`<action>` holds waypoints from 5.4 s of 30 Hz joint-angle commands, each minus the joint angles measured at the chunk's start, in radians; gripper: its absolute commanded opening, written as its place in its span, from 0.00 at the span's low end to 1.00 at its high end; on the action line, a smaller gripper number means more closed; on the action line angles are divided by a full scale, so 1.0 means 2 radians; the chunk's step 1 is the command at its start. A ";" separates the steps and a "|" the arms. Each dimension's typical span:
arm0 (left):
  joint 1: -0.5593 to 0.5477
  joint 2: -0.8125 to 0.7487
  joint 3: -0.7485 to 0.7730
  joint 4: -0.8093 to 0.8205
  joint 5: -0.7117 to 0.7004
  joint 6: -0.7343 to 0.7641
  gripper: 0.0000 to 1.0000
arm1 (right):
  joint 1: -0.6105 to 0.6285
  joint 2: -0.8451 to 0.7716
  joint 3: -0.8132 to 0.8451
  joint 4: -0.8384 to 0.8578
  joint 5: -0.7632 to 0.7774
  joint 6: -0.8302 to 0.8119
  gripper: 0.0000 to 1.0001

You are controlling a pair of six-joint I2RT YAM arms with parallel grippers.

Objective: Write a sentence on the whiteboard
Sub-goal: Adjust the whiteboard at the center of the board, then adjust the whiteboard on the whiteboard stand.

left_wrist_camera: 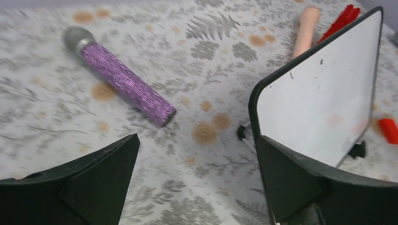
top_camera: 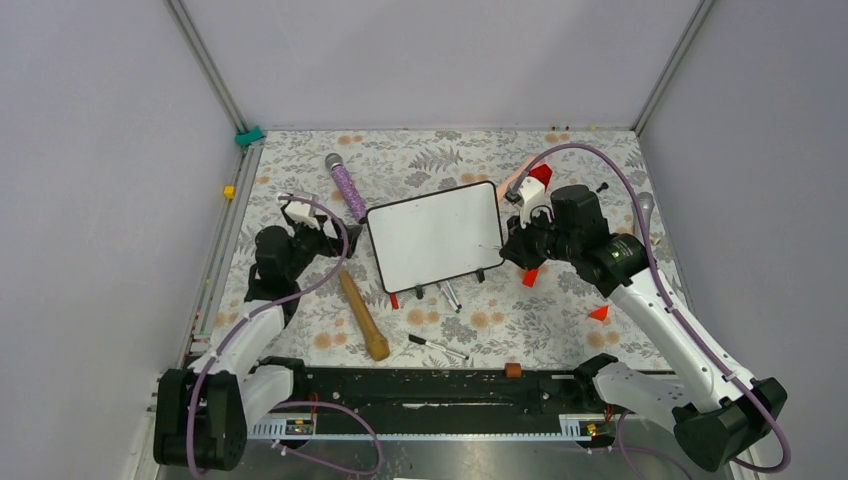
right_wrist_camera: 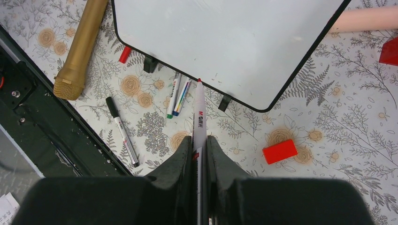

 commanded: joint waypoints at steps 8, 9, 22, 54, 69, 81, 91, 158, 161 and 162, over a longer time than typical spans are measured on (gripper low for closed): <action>0.115 0.088 -0.003 0.190 0.130 0.085 0.91 | 0.003 0.005 0.001 0.012 -0.016 0.001 0.00; 0.127 0.110 0.003 0.232 0.161 0.061 0.90 | 0.003 0.006 0.001 0.013 -0.015 0.002 0.00; 0.168 0.314 0.053 0.469 0.295 -0.064 0.99 | 0.003 0.020 0.006 0.005 -0.019 -0.003 0.00; 0.129 0.398 0.176 0.518 0.609 -0.138 0.99 | 0.003 0.011 0.001 0.005 -0.016 -0.004 0.00; 0.126 0.426 0.215 0.518 0.597 -0.190 0.99 | 0.004 0.012 0.001 0.007 -0.022 -0.004 0.00; 0.123 0.444 0.251 0.519 0.600 -0.237 0.96 | 0.004 0.011 -0.002 0.011 -0.001 -0.006 0.00; 0.118 0.434 0.232 0.518 0.617 -0.202 0.99 | 0.002 0.061 0.043 0.012 0.165 0.017 0.00; 0.111 0.408 0.197 0.518 0.638 -0.153 0.73 | -0.048 0.261 0.081 0.168 0.168 0.151 0.00; 0.111 0.412 0.207 0.518 0.638 -0.164 0.73 | -0.052 0.248 0.078 0.174 0.192 0.138 0.00; 0.112 0.414 0.209 0.518 0.637 -0.170 0.73 | -0.054 0.245 0.077 0.177 0.198 0.136 0.00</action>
